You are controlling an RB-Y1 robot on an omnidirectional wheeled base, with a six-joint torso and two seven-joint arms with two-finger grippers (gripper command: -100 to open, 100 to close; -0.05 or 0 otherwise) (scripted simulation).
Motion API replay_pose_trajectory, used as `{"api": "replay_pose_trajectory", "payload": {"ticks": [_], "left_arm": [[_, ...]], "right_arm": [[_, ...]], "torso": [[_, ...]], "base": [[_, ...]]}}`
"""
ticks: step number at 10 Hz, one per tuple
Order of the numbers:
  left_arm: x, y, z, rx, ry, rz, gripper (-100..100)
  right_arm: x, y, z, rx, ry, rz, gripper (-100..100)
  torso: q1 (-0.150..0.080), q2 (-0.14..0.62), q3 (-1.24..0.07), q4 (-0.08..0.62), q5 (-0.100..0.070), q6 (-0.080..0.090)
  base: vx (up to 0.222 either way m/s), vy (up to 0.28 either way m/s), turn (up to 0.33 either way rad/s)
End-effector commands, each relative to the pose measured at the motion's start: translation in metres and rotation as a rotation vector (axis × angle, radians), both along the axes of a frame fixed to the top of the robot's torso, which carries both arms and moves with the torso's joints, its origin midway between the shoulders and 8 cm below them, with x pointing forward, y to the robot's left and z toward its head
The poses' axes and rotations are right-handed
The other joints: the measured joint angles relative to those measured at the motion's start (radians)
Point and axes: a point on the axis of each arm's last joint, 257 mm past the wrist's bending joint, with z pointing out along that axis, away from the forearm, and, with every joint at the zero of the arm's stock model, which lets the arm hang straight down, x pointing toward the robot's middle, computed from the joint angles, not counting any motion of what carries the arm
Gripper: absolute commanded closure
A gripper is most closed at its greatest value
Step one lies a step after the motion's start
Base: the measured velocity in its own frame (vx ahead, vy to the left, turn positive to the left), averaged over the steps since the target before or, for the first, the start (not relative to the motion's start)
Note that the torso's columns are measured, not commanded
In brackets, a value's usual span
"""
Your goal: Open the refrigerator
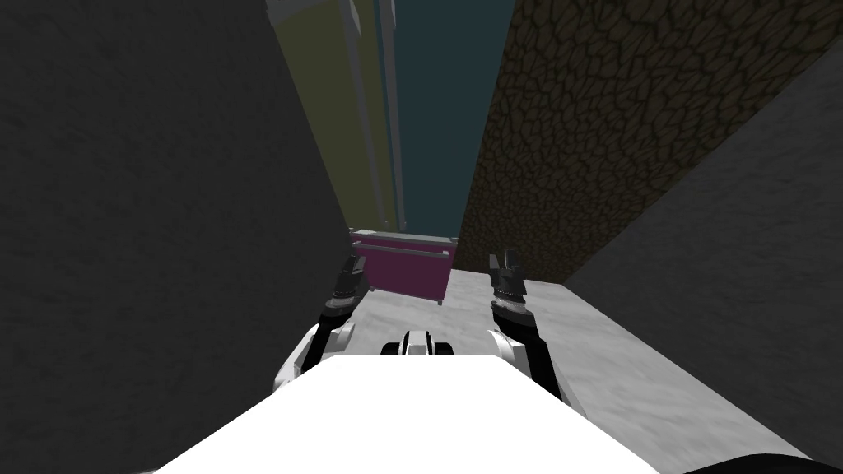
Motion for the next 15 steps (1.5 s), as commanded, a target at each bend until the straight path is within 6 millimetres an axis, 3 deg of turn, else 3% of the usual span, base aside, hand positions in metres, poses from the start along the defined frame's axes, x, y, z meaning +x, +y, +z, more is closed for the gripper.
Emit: {"api": "replay_pose_trajectory", "payload": {"ticks": [1, 15], "left_arm": [[0.007, 0.001, -0.014, 0.014, 0.005, 0.000, -100], [0.039, 0.004, -0.093, 0.049, 0.072, 0.006, -100]], "right_arm": [[0.000, 0.000, 0.000, 0.000, 0.000, 0.000, 0], [0.000, 0.000, 0.000, 0.000, 0.000, 0.000, 0]], "torso": [[0.000, 0.001, 0.001, 0.000, 0.000, 0.000], [0.000, 0.002, 0.001, 0.000, 0.000, 0.000]], "base": [[0.062, -0.007, -0.013], [0.064, -0.005, -0.011]]}}
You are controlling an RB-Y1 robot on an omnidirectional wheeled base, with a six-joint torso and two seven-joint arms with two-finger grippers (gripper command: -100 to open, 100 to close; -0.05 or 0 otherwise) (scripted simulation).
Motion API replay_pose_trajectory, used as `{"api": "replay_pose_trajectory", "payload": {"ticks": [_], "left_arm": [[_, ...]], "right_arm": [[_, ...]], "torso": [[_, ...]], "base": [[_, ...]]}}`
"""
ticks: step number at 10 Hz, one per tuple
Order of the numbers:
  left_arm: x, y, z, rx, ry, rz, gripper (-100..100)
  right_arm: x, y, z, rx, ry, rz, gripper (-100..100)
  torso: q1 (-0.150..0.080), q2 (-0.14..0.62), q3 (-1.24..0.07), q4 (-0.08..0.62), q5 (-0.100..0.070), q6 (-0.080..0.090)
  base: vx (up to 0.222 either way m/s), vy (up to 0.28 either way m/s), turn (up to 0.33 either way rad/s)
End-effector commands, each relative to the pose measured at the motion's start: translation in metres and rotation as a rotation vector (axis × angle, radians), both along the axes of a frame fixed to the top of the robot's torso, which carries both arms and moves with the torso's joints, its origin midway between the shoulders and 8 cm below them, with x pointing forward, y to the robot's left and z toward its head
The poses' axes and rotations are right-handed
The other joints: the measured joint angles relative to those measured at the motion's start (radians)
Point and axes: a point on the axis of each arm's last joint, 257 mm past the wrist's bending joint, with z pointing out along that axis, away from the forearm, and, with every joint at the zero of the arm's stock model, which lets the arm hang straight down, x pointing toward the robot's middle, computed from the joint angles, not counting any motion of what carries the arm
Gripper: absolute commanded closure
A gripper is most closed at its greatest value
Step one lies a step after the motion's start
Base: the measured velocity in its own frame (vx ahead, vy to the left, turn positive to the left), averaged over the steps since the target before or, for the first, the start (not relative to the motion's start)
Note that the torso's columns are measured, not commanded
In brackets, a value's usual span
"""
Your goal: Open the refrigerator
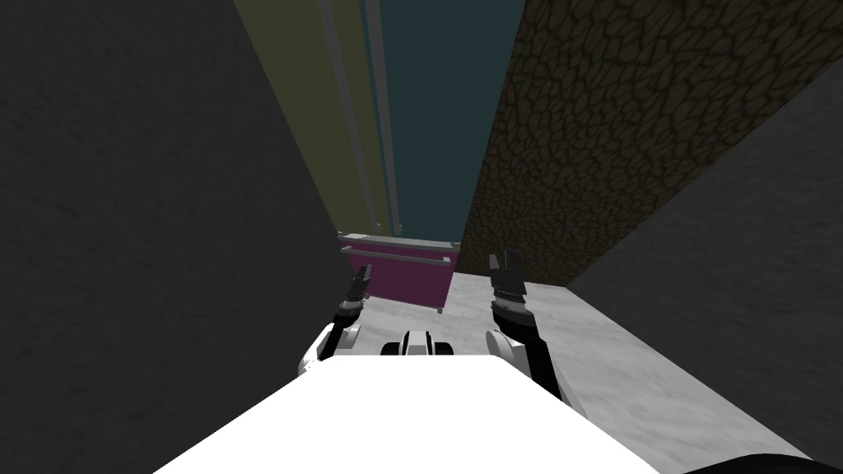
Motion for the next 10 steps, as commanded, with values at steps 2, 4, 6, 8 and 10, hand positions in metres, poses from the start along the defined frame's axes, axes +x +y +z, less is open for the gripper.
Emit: {"api": "replay_pose_trajectory", "payload": {"ticks": [2, 4, 6, 8, 10], "left_arm": [[0.007, -0.001, -0.017, 0.007, 0.008, -0.002, -100], [0.010, -0.002, -0.029, 0.009, 0.021, -0.002, -100], [0.014, -0.003, -0.041, 0.010, 0.035, -0.002, -100], [0.016, -0.003, -0.052, 0.010, 0.049, -0.003, -100], [0.017, -0.001, -0.064, 0.008, 0.078, 0.002, -100]], "right_arm": [[0.000, 0.000, 0.000, 0.000, 0.000, 0.000, 0], [0.000, 0.000, 0.000, 0.000, 0.000, 0.000, 0], [0.000, 0.000, 0.000, 0.000, 0.000, 0.000, 0], [0.000, 0.000, 0.000, 0.000, 0.000, 0.000, 0], [0.000, 0.000, 0.000, 0.000, 0.000, 0.000, 0]], "torso": [[0.000, 0.000, 0.000, 0.000, 0.000, 0.000], [0.000, 0.000, 0.000, 0.000, 0.000, 0.000], [-0.001, 0.000, 0.000, 0.000, 0.000, 0.000], [0.000, 0.001, 0.000, 0.000, 0.000, 0.000], [0.000, 0.000, 0.000, 0.000, 0.000, 0.000]], "base": [[0.067, 0.003, -0.011], [0.070, 0.003, -0.011], [0.067, -0.006, -0.013], [0.059, -0.006, -0.011], [0.040, -0.004, -0.004]]}}
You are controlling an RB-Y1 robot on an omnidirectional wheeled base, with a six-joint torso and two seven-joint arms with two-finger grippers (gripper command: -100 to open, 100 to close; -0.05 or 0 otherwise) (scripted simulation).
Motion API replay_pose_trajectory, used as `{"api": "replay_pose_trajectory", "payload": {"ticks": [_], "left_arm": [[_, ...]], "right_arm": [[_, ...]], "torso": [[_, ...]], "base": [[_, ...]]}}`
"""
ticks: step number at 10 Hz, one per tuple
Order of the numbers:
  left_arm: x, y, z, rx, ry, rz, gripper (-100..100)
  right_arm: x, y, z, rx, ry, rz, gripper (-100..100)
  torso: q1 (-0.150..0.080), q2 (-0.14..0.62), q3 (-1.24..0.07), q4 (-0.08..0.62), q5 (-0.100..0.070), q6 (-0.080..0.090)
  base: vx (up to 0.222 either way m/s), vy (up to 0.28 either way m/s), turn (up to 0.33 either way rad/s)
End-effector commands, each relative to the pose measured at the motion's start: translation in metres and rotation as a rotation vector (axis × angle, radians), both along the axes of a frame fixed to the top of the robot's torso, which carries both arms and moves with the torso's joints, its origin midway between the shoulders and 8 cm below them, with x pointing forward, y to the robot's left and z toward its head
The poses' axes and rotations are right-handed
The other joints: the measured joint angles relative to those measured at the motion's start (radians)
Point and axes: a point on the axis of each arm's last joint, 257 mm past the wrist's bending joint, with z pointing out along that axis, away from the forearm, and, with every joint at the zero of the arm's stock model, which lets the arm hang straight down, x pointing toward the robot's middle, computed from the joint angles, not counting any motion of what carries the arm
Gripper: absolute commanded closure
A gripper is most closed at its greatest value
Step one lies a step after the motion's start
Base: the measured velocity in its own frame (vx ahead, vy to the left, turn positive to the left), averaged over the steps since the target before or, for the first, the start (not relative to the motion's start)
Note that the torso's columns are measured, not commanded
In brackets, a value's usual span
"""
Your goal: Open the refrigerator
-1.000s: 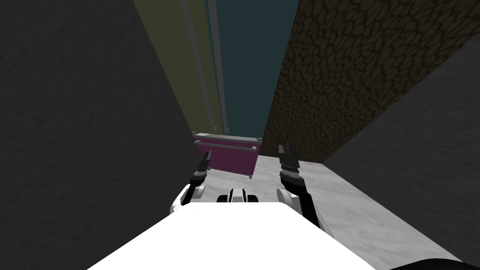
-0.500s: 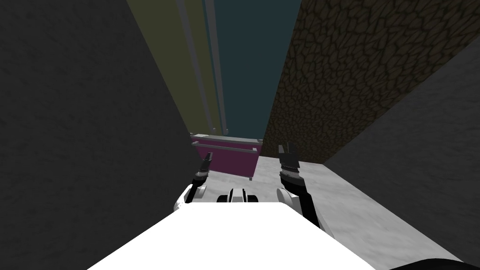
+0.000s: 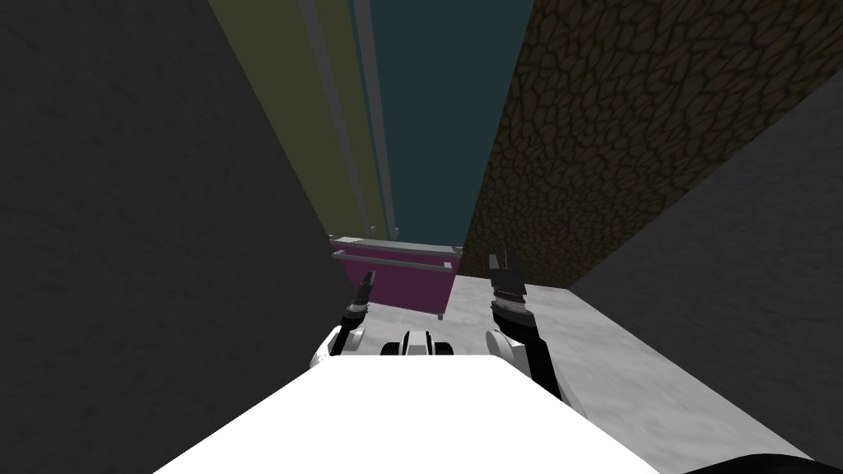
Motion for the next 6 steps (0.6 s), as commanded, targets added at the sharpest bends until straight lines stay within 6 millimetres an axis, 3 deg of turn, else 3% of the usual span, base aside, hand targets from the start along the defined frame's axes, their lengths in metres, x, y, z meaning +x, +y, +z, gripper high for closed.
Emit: {"api": "replay_pose_trajectory", "payload": {"ticks": [1, 6], "left_arm": [[0.003, 0.000, -0.007, 0.002, 0.002, -0.003, -100], [0.007, -0.001, -0.039, -0.002, 0.059, -0.001, -100]], "right_arm": [[0.000, 0.000, 0.000, 0.000, 0.000, 0.000, 0], [0.000, 0.000, 0.000, 0.000, 0.000, 0.000, 0]], "torso": [[0.000, 0.001, 0.001, 0.000, 0.000, 0.000], [0.000, 0.000, 0.000, 0.000, 0.000, 0.000]], "base": [[0.044, 0.001, -0.011], [0.058, -0.005, -0.011]]}}
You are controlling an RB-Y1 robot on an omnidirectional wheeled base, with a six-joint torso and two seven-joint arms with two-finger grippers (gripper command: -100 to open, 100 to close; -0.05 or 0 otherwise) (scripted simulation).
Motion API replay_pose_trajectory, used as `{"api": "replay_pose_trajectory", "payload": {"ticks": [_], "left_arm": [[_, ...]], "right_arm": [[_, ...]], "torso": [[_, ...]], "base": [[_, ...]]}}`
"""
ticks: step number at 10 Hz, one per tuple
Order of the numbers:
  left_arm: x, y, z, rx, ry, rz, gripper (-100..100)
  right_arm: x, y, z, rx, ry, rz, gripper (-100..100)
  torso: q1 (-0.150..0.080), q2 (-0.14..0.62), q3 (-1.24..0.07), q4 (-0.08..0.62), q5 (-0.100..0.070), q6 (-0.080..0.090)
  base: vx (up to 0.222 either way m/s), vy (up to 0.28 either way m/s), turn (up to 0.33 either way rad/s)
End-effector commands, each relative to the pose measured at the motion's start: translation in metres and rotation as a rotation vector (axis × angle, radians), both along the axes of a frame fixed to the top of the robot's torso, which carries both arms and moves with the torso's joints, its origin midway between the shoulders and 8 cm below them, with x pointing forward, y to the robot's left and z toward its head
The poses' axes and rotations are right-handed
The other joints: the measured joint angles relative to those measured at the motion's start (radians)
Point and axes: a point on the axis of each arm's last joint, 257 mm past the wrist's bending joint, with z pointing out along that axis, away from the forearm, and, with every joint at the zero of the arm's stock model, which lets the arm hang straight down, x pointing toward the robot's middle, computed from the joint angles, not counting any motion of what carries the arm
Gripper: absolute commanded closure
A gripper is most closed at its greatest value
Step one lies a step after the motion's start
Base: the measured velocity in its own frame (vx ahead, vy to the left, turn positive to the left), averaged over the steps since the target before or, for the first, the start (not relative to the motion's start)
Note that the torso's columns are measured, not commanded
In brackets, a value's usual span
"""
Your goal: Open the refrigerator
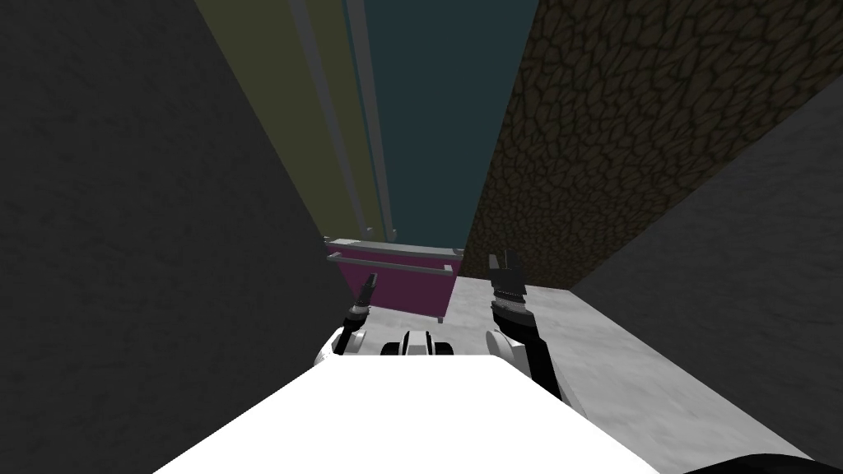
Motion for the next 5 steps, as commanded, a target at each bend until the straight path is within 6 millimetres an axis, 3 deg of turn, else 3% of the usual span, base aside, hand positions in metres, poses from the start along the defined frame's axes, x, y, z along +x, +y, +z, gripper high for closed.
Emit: {"api": "replay_pose_trajectory", "payload": {"ticks": [1, 5], "left_arm": [[0.002, -0.003, -0.016, -0.002, 0.024, -0.002, -100], [0.003, -0.007, -0.039, -0.008, 0.066, -0.004, -100]], "right_arm": [[0.000, 0.000, 0.000, 0.000, 0.000, 0.000, 0], [0.000, 0.000, 0.000, 0.000, 0.000, 0.000, 0]], "torso": [[0.000, 0.001, 0.000, 0.000, 0.000, 0.000], [0.000, 0.001, 0.001, 0.000, 0.000, 0.000]], "base": [[0.070, 0.003, -0.012], [0.067, -0.003, -0.011]]}}
